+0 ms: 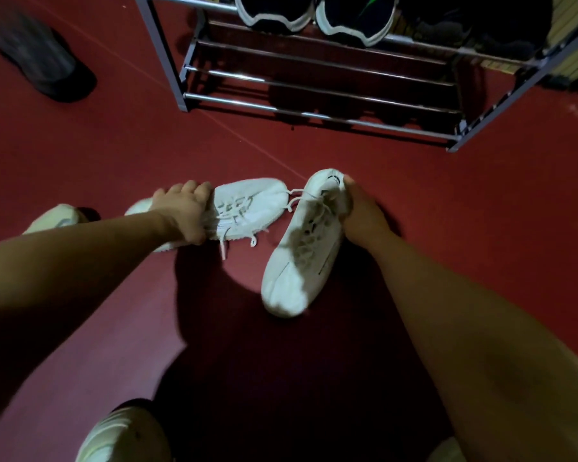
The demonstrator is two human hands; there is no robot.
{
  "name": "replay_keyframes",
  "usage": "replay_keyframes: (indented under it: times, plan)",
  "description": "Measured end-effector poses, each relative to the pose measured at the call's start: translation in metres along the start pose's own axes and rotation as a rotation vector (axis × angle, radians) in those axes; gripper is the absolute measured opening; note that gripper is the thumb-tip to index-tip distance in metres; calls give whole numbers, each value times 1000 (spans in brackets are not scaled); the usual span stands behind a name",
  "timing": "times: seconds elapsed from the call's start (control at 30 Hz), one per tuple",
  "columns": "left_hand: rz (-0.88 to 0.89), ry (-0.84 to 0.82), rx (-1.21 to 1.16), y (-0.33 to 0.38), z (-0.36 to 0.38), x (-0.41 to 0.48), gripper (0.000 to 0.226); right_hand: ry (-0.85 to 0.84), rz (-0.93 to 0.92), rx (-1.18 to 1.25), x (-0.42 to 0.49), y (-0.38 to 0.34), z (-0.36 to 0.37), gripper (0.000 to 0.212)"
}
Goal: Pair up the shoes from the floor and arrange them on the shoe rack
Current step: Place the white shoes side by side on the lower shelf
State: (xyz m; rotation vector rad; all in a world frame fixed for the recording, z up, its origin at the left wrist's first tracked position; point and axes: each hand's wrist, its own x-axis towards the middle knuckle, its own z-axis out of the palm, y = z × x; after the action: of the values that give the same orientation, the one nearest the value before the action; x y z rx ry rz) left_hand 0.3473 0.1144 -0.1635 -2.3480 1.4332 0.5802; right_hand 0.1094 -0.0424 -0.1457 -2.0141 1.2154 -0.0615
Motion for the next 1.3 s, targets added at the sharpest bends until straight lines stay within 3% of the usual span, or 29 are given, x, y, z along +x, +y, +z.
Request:
replay_keyframes:
  times: [0.1, 0.2, 0.27, 0.33, 0.37, 0.47, 0.53, 0.57, 0.63, 0.7, 0.93, 1.1, 1.23, 1.3]
  plan:
    - [286, 13, 312, -11, -13, -2, 79, 7, 30, -43, 8, 15, -4, 61]
    - [824, 285, 451, -11, -22, 10, 58, -38, 60, -74, 10, 21, -13, 59]
    - [993, 376, 580, -3, -21, 20, 58, -20, 43, -87, 8, 24, -15, 58]
    - [892, 399, 637, 14, -25, 16, 62, 79, 65, -28, 5, 21, -11, 53]
    - [739, 379, 568, 23, -22, 11, 65, 144, 79, -24, 3, 19, -5, 52]
    - [97, 318, -110, 52, -9, -15, 83, 206, 166, -82, -13, 17, 21, 59]
    - [-165, 230, -601, 67, 6, -33, 91, 145, 279, -130, -31, 20, 41, 73]
    - [-232, 137, -707, 73, 16, -40, 97, 100, 326, -156, -41, 21, 49, 80]
    - [-211, -35, -688, 82, 31, -56, 110, 51, 339, -207, -55, 21, 61, 87]
    - [-176, -98, -606, 88, 37, -62, 119, 34, 309, -220, -61, 21, 66, 92]
    - [-248, 9, -531, 102, 46, -49, 118, 130, 164, -213, -37, 25, 55, 96]
    - [-131, 117, -523, 93, 45, -42, 107, 142, 169, -183, 3, 5, 51, 84]
    - [-170, 121, -561, 95, 46, -38, 107, 122, 156, -120, -9, 2, 57, 76]
    - [-185, 117, -545, 97, 49, -39, 108, 93, 184, -150, -32, 12, 65, 85]
